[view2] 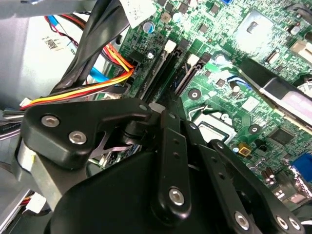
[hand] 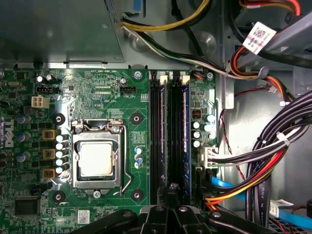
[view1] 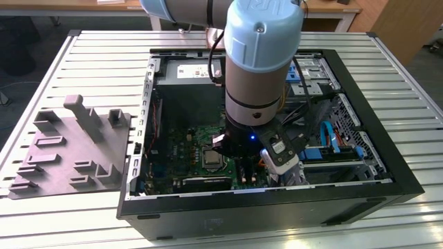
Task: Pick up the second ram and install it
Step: 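Press down the second ram until it locks into place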
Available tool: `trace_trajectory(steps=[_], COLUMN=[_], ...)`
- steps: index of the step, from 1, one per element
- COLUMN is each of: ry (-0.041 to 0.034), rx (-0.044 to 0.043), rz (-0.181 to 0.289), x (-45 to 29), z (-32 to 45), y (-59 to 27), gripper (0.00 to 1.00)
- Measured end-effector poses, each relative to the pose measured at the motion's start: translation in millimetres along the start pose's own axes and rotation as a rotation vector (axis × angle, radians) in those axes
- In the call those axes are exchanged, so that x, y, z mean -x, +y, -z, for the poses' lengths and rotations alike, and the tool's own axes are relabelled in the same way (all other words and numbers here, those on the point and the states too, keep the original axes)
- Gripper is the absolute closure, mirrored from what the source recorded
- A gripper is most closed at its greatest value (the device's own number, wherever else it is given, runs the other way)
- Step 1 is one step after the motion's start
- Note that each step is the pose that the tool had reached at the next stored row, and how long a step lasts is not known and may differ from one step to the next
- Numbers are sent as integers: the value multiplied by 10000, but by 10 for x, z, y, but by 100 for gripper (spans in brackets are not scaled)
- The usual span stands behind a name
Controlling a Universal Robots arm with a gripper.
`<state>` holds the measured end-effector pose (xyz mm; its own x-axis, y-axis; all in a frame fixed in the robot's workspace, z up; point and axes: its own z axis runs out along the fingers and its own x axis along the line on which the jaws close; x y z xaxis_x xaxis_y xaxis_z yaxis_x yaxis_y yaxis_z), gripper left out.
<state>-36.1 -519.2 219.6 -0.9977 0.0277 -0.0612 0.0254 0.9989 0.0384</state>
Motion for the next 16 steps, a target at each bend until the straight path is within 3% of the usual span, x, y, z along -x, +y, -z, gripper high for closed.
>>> trace_trajectory(steps=[8,16], ry=[7,7], rx=[-25,-25], rz=[1,2], x=[10,10], z=[186,197], y=[4,45], gripper=[89,89])
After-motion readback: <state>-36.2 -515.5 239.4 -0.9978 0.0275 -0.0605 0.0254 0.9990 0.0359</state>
